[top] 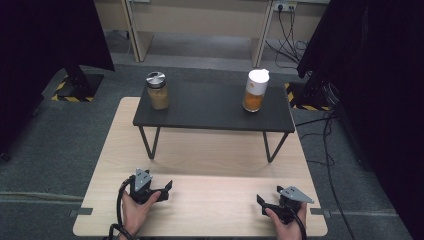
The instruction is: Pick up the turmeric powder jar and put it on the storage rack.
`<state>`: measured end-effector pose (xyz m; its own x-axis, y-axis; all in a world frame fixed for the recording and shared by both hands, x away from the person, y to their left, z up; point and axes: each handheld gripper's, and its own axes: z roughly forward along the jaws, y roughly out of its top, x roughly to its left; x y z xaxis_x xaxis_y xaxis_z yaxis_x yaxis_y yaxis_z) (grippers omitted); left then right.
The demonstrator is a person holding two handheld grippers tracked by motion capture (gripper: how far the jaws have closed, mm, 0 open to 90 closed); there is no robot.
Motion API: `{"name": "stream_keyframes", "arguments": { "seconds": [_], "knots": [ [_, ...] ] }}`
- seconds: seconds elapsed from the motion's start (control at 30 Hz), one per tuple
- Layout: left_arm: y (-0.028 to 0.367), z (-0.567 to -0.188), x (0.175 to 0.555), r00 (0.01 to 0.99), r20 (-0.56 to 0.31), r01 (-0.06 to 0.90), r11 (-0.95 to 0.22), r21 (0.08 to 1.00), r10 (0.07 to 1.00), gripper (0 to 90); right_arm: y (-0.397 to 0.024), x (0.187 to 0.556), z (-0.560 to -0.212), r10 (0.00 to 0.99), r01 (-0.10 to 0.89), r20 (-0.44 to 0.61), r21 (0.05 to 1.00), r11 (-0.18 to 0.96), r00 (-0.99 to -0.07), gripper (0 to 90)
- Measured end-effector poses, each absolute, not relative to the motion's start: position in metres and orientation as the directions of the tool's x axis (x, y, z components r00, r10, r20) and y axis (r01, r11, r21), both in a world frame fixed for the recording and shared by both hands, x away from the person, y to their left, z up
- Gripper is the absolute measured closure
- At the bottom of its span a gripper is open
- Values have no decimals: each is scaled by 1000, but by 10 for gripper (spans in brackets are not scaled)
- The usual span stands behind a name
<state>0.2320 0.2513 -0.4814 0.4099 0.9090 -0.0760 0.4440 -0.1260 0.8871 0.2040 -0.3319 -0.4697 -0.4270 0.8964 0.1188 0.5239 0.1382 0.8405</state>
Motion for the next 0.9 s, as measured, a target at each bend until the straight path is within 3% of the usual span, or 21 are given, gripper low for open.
{"name": "stream_keyframes", "arguments": {
  "seconds": [0.9],
  "knots": [
    [251,-481,232,407,-71,443,-129,887,911,13,-333,205,-469,892,524,118,840,144,-436,84]
  ]
}}
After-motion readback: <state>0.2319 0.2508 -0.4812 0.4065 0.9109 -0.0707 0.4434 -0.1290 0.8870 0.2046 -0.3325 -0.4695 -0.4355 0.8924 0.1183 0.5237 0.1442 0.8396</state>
